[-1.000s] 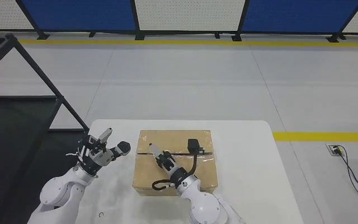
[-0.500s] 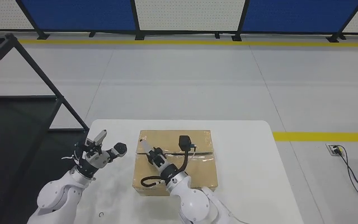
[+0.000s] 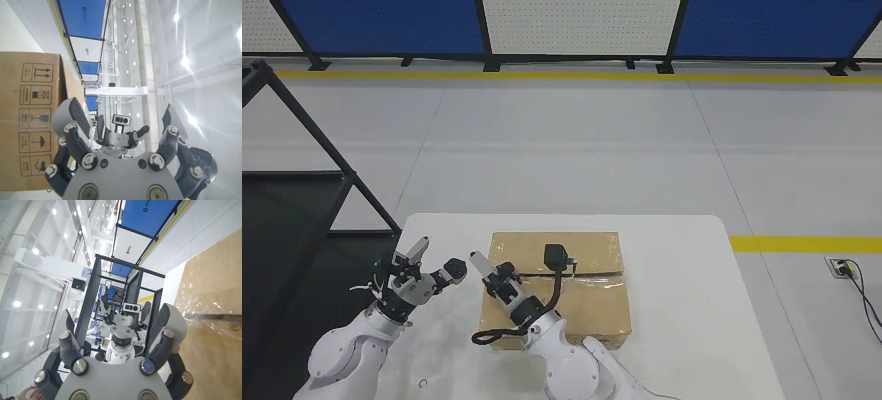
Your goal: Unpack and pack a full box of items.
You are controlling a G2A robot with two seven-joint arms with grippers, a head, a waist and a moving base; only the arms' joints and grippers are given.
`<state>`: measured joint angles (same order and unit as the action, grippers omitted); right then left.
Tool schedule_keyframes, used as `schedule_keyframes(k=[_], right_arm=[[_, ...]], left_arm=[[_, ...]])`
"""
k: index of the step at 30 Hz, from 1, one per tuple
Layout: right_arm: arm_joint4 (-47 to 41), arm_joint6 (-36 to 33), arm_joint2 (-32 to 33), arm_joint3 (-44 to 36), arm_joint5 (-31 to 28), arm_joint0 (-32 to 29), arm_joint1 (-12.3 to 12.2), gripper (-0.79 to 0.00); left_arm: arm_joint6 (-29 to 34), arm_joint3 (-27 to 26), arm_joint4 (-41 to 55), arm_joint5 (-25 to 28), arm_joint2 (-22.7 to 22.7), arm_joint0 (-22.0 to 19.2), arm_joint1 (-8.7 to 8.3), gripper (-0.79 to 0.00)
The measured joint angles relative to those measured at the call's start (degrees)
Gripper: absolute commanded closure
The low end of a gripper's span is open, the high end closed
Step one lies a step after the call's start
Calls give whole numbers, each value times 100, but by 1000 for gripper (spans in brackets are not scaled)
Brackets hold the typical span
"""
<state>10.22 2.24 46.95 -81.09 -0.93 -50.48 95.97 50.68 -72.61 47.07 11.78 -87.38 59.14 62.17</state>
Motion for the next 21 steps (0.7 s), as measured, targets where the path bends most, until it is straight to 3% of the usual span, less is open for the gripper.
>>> schedule_keyframes(k=[7, 16, 21], right_arm=[[-44, -14, 246, -406, -89, -243, -15, -785], [250, -420, 1017, -1308, -278, -1218, -252, -785], [280, -580, 1221, -1447, -411, -1491, -314, -785]], left_arm=[[150, -20, 66, 116, -46, 63, 3, -785], [404, -807, -502, 43, -83, 306, -53, -785], [-991, -1564, -2330, 385, 5, 635, -75, -785]])
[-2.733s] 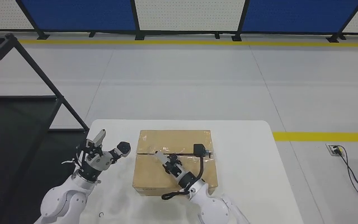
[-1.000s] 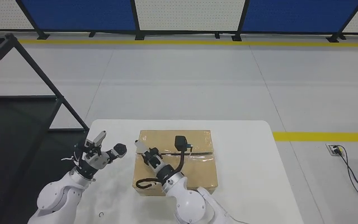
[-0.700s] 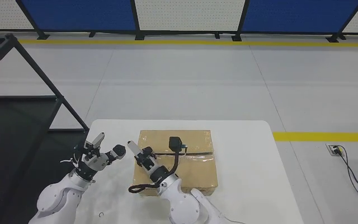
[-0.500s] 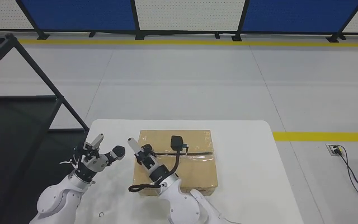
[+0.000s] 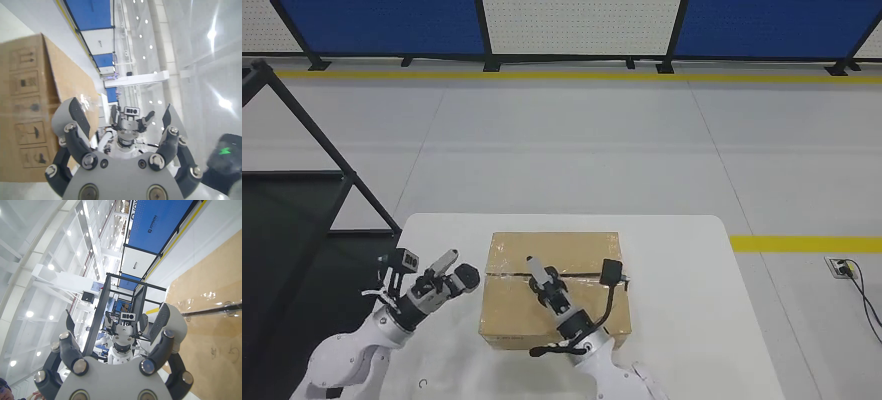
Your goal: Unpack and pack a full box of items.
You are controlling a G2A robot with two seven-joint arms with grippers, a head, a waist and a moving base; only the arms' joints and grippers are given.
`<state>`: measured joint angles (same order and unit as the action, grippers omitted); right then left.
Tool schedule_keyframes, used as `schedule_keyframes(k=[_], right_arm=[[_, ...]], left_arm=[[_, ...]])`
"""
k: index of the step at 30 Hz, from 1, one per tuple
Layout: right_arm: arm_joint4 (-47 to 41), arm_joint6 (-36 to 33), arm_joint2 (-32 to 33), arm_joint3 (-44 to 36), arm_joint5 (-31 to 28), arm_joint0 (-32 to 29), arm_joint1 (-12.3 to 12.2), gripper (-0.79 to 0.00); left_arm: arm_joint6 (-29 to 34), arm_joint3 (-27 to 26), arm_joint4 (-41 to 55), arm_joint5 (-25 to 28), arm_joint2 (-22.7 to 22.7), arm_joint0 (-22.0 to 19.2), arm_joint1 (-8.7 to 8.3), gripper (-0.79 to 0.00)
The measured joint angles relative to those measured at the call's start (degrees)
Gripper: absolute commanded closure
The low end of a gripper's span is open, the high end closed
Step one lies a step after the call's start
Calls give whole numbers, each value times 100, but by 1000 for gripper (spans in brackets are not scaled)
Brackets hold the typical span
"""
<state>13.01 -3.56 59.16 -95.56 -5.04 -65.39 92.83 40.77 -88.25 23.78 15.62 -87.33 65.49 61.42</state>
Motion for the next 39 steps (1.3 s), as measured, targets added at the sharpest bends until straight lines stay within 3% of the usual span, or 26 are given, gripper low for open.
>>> schedule_keyframes(k=[3, 8, 14, 17, 25, 28, 33, 39], right_arm=[[-90, -68, 90, 44, -45, -8, -12, -785], [-226, -170, 186, 170, -133, 48, -22, -785], [-345, -279, 312, 216, -266, 35, -45, -785], [-393, -336, 387, 226, -317, 8, -62, -785], [134, -262, 425, 201, -682, -98, -115, -785], [278, -191, 391, 187, -545, -87, -114, -785], [-50, 79, 354, 483, 246, 301, -33, -785], [-481, 182, 298, 1073, 564, 830, 61, -785]], left_arm=[[-1135, -589, -1444, 80, 2, 334, 1, -785], [-2722, -1447, -3709, -335, 70, 814, 18, -785], [-3804, -2042, -6425, -1214, 94, 1126, 0, -785], [-4198, -2093, -7497, -1601, 182, 1183, 17, -785], [-4201, -2089, -7438, -1604, 186, 1179, 20, -785], [-4215, -2089, -7483, -1609, 182, 1183, 18, -785], [-4341, -2108, -9049, -1967, 389, 1212, 4, -785], [-4546, -1795, -10935, -1856, 525, 1126, -31, -785]])
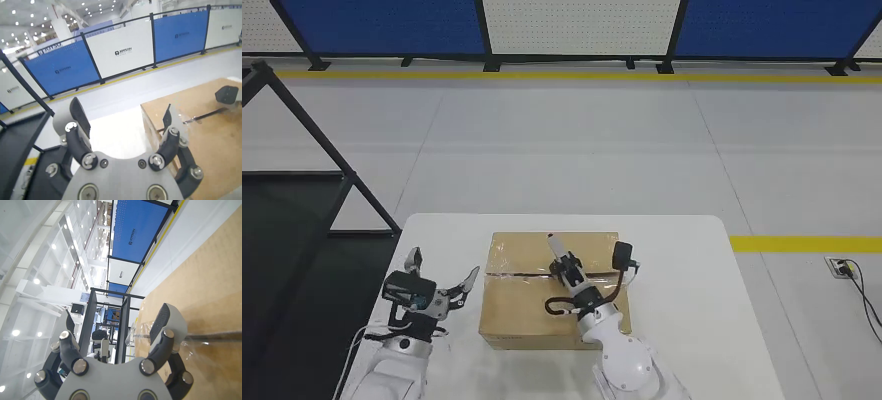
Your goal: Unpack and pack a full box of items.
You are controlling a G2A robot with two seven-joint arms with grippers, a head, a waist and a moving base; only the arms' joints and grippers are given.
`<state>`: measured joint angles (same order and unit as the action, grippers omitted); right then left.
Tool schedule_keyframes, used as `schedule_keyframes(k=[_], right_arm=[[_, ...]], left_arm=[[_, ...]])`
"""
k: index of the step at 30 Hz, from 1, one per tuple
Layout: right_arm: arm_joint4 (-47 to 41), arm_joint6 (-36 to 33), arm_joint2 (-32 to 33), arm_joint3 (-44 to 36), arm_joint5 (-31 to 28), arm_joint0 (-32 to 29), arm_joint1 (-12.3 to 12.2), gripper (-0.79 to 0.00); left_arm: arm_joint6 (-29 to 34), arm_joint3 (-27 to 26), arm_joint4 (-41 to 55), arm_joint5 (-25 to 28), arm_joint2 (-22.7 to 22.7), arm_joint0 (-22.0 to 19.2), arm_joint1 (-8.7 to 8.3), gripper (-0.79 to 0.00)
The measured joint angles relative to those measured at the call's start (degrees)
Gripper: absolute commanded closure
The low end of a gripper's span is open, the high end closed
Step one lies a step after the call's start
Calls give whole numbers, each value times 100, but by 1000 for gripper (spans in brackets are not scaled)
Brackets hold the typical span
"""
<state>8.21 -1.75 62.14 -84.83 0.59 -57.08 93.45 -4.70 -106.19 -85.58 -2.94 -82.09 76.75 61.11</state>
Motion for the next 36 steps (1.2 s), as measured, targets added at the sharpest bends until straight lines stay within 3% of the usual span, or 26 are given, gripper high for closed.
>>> schedule_keyframes(k=[5, 14, 25, 36], right_arm=[[-110, -64, -40, 354, 13, 201, 34, -785], [-88, -123, 14, 317, -240, 85, 23, -785], [263, -208, -24, 179, -478, -12, -8, -785], [16, -224, 58, 94, -418, -82, -3, -785]], left_arm=[[-79, 198, -947, 293, 128, -176, -14, -785], [179, 140, -1745, 659, 322, -331, -3, -785], [159, 113, -1756, 633, 322, -318, -2, -785], [315, -340, -3300, 220, 295, 101, -12, -785]])
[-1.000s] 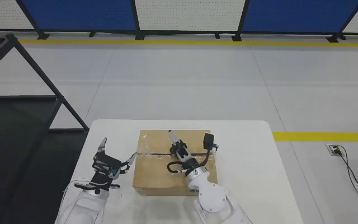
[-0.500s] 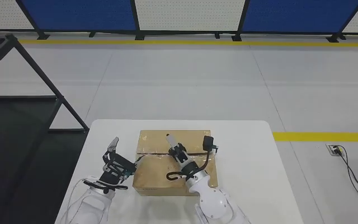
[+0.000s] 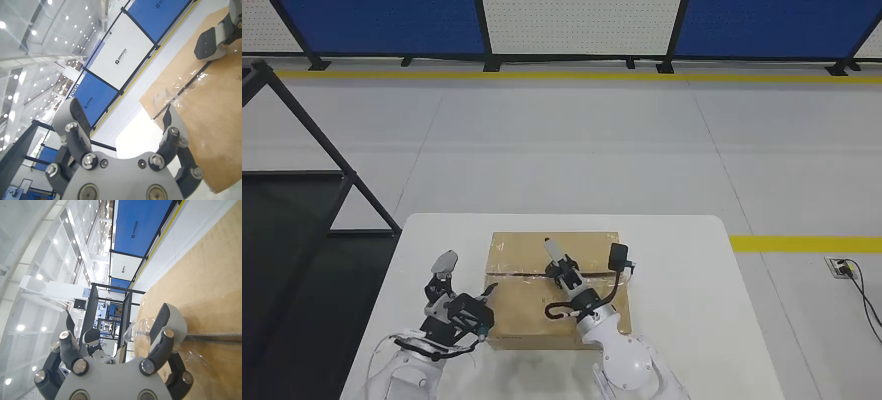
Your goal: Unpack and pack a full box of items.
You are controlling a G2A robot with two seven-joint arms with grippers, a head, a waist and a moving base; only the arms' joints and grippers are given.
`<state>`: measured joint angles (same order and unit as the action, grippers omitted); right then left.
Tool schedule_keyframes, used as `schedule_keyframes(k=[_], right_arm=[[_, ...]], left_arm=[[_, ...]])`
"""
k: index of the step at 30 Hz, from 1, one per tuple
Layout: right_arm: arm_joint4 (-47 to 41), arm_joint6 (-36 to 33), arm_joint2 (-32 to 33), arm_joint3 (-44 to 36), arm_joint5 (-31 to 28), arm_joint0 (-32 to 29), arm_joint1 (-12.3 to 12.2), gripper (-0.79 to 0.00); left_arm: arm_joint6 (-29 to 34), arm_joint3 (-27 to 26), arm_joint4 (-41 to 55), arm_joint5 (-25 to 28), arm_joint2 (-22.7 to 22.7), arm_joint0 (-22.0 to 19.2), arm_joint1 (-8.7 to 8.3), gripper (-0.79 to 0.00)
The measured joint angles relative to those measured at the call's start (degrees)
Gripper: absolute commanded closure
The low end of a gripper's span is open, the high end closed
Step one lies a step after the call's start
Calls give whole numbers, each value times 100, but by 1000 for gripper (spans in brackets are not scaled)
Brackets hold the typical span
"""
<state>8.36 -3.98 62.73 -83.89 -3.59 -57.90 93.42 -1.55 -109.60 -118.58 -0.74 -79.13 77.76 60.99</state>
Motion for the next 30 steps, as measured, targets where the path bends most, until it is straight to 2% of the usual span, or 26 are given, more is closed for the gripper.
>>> schedule_keyframes(k=[4, 12, 28, 29, 30], right_arm=[[-50, -6, 6, 19, 6, 5, 5, -785], [-69, 37, -5, 40, -1, -19, 14, -785], [-128, 9, -43, 191, 43, 73, 41, -785], [-136, 8, -45, 206, 37, 83, 44, -785], [-139, 8, -46, 216, 33, 90, 45, -785]], left_arm=[[179, 64, -247, -162, 90, -85, 36, -785], [395, 443, -695, -108, 448, -544, 125, -785], [739, 889, -1021, -68, 1015, -1171, 322, -785], [796, 906, -1050, -67, 1052, -1202, 338, -659], [830, 918, -1062, -68, 1075, -1222, 349, -489]])
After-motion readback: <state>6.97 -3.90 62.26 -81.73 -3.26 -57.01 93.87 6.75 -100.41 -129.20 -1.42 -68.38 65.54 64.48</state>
